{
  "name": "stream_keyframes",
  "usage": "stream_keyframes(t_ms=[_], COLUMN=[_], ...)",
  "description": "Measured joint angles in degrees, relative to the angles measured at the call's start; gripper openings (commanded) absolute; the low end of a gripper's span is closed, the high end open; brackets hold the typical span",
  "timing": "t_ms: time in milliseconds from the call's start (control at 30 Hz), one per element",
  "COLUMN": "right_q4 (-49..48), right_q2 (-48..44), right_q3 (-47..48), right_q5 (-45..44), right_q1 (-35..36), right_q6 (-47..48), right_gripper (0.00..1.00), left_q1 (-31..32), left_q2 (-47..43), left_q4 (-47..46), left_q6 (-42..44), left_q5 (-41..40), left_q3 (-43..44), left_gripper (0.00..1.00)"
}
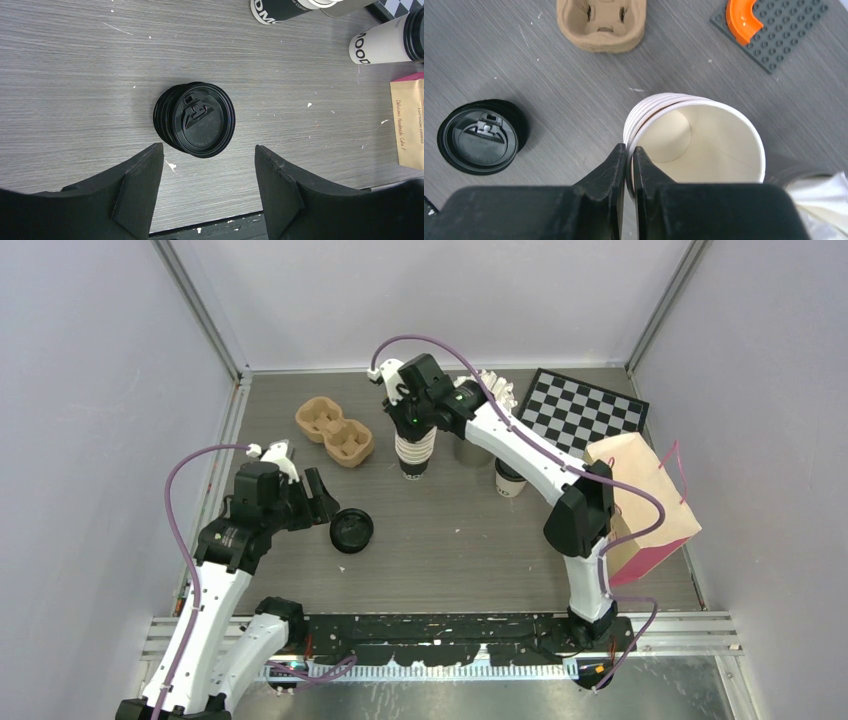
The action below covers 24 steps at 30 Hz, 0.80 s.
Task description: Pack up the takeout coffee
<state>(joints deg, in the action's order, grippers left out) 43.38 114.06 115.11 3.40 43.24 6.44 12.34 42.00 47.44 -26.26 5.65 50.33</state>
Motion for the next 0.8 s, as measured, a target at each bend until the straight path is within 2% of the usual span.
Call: stream_keyframes(t_ms=[233, 633, 800], right_q4=[0.1, 0.9, 1.3], right_q2=[4.6, 5.2, 5.2], right_q3=[5.2, 8.8, 9.0], right_q5=[-3.0, -5.4, -6.0], right_q1=[1.7, 3.2, 3.2], right_q6=[2.1, 2.8, 2.9], right_gripper=[0.28, 0.27, 0.30], left_q1=[0.0, 0.0, 0.0], left_q2=[0.0, 0.0, 0.0], left_q4=[0.0, 0.0, 0.0], left_q6=[0.0, 0.0, 0.0], left_q5=[0.0, 0.0, 0.0], left_q3=[0.0, 0.0, 0.0], left_gripper=[0.68, 0.68, 0.67])
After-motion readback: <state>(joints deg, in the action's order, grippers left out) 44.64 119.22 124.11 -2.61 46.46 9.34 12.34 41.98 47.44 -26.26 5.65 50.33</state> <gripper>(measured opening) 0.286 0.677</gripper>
